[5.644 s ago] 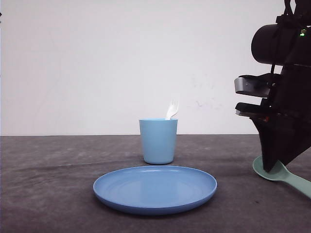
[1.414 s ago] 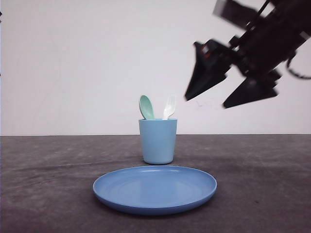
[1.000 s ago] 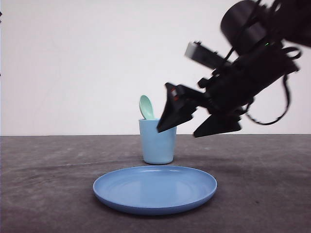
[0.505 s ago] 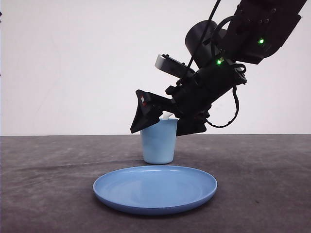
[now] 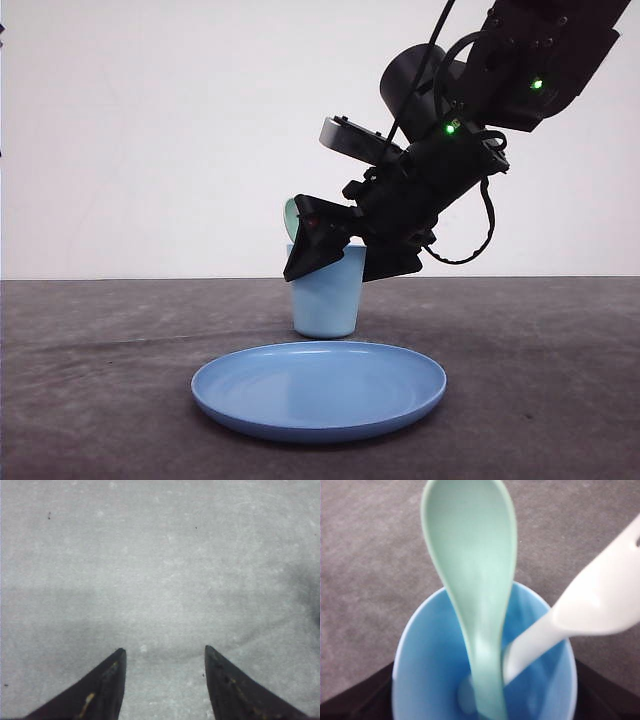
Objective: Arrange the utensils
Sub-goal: 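Grasp the blue cup rim with the right gripper, then lift the cup with the right gripper and carry it over the plate, then lower the cup onto the plate center and open the right gripper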
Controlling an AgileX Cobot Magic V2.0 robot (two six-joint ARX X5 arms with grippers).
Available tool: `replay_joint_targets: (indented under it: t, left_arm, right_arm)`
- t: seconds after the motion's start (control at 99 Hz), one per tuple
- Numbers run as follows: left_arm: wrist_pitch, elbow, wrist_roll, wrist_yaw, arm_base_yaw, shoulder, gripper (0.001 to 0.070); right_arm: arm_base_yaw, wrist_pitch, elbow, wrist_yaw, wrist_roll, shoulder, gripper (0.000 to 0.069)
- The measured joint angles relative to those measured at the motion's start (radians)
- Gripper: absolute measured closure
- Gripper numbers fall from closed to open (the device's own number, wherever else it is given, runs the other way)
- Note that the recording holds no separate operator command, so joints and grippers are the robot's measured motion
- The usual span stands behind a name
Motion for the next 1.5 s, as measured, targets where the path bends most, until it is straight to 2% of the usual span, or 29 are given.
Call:
replay_joint_targets:
  t: [0.283,0.636,0.878,1.05,1.181,1.353,1.504]
  left_arm:
    - [0.000,0.000,0.000,0.000,0.000,0.000,0.0413]
    - [0.001,0.000,0.000,0.000,0.000,0.000,0.0413]
    - [0.004,0.000,0.000,0.000,0.000,0.000,0.0413]
    - [0.004,0.000,0.000,0.000,0.000,0.000,0.0413]
    - [0.005,0.000,0.000,0.000,0.000,0.000,0.0413]
    - [0.007,0.000,0.000,0.000,0.000,0.000,0.0413]
    - [0.006,0.000,0.000,0.000,0.000,0.000,0.0413]
  right_arm:
    - [0.002,-0.113,0.000,0.001,-0.003,-0.199,0.0228]
    - [0.041,-0.375,-0.011,0.083,-0.005,-0.517,0.0228]
    - [0.111,-0.395,-0.177,0.150,-0.006,-0.711,0.0228]
    - [0.163,-0.396,-0.283,0.152,0.010,-0.797,0.0228]
    - [0.197,-0.382,-0.344,0.154,0.021,-0.798,0.0228]
    - [0.235,-0.253,-0.443,0.154,0.024,-0.771,0.0228]
    - [0.250,-0.180,-0.455,0.153,0.024,-0.721,0.0228]
